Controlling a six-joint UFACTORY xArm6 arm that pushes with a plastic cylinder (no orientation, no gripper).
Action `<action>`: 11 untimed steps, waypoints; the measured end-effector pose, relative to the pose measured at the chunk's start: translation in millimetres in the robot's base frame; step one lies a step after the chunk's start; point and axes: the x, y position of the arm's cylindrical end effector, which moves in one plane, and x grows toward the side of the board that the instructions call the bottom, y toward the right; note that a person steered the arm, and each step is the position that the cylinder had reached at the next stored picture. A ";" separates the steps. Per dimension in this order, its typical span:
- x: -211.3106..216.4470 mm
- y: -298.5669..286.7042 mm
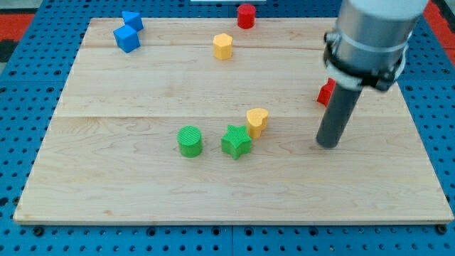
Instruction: Push the yellow heart into the yellow hexagon
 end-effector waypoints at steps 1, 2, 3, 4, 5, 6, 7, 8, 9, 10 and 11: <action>-12.0 -70.6; -46.0 -114.4; -79.9 -159.9; -54.0 -130.1; -55.1 -102.6; -81.7 -93.5; -124.6 -99.8; -155.3 -84.1; -180.9 -91.8; -188.6 -61.8; -200.8 -48.2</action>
